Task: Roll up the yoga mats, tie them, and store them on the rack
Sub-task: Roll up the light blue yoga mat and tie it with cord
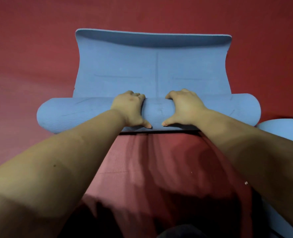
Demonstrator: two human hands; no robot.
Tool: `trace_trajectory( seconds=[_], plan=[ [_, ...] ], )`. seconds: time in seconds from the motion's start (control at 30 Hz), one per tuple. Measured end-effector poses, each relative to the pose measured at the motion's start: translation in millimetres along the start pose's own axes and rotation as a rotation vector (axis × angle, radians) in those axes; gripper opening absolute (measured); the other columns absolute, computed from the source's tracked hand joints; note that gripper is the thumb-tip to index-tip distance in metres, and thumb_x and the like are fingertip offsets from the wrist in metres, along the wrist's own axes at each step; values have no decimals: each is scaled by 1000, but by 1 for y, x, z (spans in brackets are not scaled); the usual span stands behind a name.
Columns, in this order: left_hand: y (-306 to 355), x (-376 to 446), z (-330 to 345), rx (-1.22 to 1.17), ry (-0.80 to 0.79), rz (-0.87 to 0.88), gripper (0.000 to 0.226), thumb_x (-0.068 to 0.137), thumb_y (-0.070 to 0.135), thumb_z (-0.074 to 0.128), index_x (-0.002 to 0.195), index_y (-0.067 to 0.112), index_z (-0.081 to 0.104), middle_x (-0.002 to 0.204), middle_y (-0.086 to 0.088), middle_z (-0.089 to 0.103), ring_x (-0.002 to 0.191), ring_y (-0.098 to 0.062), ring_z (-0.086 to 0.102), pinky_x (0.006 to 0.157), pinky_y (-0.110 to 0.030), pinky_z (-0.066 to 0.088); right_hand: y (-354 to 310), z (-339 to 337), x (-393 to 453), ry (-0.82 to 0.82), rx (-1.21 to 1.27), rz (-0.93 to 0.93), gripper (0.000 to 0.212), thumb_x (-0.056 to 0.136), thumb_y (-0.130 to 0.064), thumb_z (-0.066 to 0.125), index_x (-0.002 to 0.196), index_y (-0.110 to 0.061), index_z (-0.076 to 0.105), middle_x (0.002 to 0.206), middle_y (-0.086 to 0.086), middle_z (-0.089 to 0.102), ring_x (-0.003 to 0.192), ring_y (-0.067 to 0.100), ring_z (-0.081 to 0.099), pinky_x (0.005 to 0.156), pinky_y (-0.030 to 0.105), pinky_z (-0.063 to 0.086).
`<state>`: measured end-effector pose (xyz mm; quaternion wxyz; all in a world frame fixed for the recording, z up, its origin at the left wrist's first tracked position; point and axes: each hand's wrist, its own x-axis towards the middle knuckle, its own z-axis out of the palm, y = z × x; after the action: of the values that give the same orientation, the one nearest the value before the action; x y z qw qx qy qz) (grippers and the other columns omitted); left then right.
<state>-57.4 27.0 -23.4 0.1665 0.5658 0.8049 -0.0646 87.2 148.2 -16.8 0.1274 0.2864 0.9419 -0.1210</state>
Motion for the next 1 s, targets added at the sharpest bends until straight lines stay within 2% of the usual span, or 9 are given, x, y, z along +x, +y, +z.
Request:
trace_trajectory(
  seconds=[0.07,0.2,0.27,0.37,0.47,0.6,0.73,0.87,1.0],
  plan=[
    [2,-6,1,-25,2,-9,95,56,71,71,131,18,44,131,2,52,122,-21,43,98,-33,37,0,1,-5,-4,15,1,93,57,-58,81,132,-18,45,129,2,54,121,24,45,104,34,28],
    [3,-13,-1,-84,-64,-2,106,63,62,74,145,14,26,148,-5,35,135,-22,32,110,-31,24,-6,8,-13,-80,-68,-22,116,53,-56,84,145,-13,26,145,5,37,135,24,32,115,39,18],
    [5,-15,-2,-52,-104,5,113,62,56,78,148,12,19,152,-6,27,138,-23,27,112,-30,20,-6,13,-16,-48,-106,-26,115,56,-51,84,145,-12,24,146,6,35,136,24,30,115,39,17],
    [4,-13,-3,-16,-123,-6,118,60,53,81,149,12,15,153,-6,25,139,-22,25,112,-28,18,-3,12,-12,-21,-87,-36,109,57,-51,84,143,-14,29,141,6,40,131,25,35,112,36,22],
    [2,-7,-2,30,-120,7,120,56,54,83,147,10,18,150,-8,29,137,-24,28,112,-29,18,-1,4,-2,-38,-95,-63,100,53,-52,84,133,-14,39,129,7,49,120,26,42,102,35,33],
    [3,-5,2,56,-62,37,105,53,55,82,136,13,34,134,-4,47,121,-23,44,100,-32,36,0,5,-3,-17,-119,-88,93,52,-54,83,126,-14,43,120,7,52,113,26,45,95,36,37],
    [4,-23,6,82,-57,97,95,53,57,79,128,16,40,124,-1,53,111,-22,51,91,-33,43,-7,19,-32,5,-88,-81,92,51,-57,80,126,-16,45,119,5,53,111,25,46,95,36,36],
    [21,-70,18,61,-137,129,87,49,63,77,117,18,46,116,1,58,106,-22,55,83,-30,45,-16,28,-79,-94,-18,-115,94,51,-59,79,128,-19,44,120,3,53,111,22,46,96,33,36],
    [43,-131,46,39,-149,127,90,52,65,75,122,16,44,118,0,58,107,-22,55,85,-29,44,-28,42,-132,-197,-30,-177,98,54,-58,79,134,-20,39,126,1,49,117,19,44,101,30,34]
  ],
)
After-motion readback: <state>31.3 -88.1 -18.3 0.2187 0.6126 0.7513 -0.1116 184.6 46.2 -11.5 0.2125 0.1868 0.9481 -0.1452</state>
